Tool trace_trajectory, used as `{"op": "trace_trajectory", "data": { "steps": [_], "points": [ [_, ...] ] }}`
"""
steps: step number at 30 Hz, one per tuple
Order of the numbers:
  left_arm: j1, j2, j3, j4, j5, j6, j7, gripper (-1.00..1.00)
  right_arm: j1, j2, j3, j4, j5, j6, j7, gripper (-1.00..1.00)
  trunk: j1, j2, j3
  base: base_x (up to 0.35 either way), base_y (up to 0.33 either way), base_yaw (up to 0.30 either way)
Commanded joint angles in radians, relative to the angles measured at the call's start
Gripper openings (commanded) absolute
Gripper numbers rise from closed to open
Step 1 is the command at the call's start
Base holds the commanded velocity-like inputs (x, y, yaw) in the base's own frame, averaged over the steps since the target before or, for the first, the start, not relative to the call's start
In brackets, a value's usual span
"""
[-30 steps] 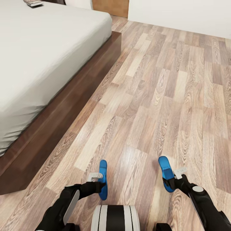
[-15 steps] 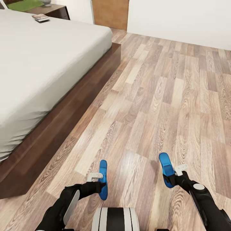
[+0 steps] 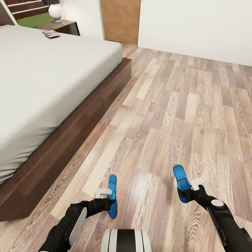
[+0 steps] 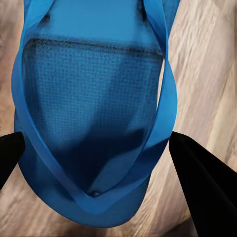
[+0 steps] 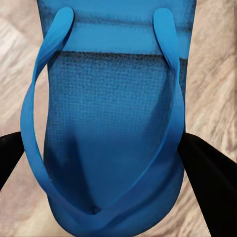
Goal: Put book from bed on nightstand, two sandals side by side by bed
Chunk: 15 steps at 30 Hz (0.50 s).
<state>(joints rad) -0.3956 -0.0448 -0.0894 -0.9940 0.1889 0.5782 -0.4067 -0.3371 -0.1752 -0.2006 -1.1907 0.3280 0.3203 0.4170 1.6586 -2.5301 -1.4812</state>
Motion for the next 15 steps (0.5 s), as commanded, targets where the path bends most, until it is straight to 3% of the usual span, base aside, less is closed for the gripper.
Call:
{"op": "trace_trajectory", "data": {
  "steps": [1,4,6,7,8,11,15],
  "points": [
    [0.000,0.000,0.000,-0.001,0.006,0.007,0.001,-1.00,0.000,0.000,-0.002,-0.001,0.008,0.003,0.009,-1.00,-0.001,0.000,0.003,0.000,0.000,0.000],
    [0.000,0.002,0.000,-0.001,0.006,0.004,0.000,-1.00,0.001,-0.004,-0.002,0.016,-0.041,0.004,0.014,-1.00,-0.002,0.001,0.015,0.000,0.000,0.000],
    [0.000,0.003,0.000,0.000,0.006,-0.002,0.000,-1.00,0.001,-0.008,-0.002,0.059,-0.128,0.005,0.019,-1.00,-0.003,0.001,0.023,0.000,0.000,0.000],
    [0.000,0.005,0.000,0.001,0.006,-0.009,0.000,-1.00,0.001,-0.016,-0.003,0.111,-0.249,0.005,0.054,-1.00,-0.003,0.001,0.027,0.000,0.000,0.000],
    [0.004,0.006,0.000,0.005,0.006,-0.026,-0.001,-1.00,0.001,-0.062,-0.002,0.205,-0.392,0.007,0.217,-1.00,-0.004,0.002,0.030,0.000,0.000,0.000],
    [0.010,0.007,0.000,0.006,0.006,-0.058,-0.001,-1.00,0.001,-0.090,-0.002,0.314,-0.427,0.007,0.332,-1.00,-0.005,0.002,0.042,0.000,0.000,0.000],
    [0.013,0.033,0.000,0.011,0.010,-0.074,-0.003,-1.00,0.001,-0.099,-0.002,0.379,-0.438,0.007,0.372,-1.00,-0.007,0.003,0.057,0.000,0.000,0.000]
  ]
}}
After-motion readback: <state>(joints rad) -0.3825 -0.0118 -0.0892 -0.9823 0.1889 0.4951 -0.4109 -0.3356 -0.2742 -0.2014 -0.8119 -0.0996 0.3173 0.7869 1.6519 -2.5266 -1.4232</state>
